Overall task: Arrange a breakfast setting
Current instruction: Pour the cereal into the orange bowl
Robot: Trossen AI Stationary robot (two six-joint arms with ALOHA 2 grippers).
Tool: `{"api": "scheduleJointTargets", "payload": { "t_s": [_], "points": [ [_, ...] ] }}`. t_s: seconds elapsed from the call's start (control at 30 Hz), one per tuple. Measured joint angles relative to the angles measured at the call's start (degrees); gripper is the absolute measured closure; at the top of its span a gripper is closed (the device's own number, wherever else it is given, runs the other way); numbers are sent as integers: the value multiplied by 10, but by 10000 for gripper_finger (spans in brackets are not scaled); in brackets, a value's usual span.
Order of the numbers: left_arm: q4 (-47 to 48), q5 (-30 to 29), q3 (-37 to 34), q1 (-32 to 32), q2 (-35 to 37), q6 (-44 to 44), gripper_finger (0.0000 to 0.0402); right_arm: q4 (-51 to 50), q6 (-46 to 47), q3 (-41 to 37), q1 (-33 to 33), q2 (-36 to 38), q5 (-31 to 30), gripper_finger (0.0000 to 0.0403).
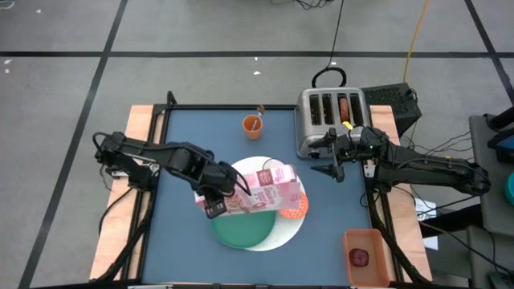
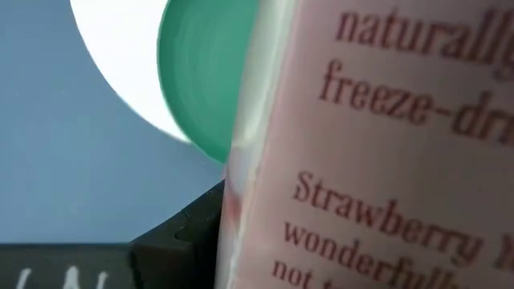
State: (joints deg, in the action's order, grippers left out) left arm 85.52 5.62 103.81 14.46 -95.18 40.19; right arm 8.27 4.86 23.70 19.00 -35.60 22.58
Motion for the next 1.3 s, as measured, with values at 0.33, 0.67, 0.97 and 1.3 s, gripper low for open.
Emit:
{"api": "scheduleJointTargets", "payload": {
  "t_s": [0.33,0.67,0.97,1.3],
  "points": [
    [3,20,-1,-7,-9,-13,203,0,0,0,0,0,0,10],
    [4,36,-1,-14,-10,-11,203,0,-2,0,0,-1,0,10],
    [19,36,45,-25,-13,1,203,0,-6,0,0,-1,0,10],
    [32,97,56,-50,-24,22,203,0,-7,0,0,-1,0,10]
  ]
}}
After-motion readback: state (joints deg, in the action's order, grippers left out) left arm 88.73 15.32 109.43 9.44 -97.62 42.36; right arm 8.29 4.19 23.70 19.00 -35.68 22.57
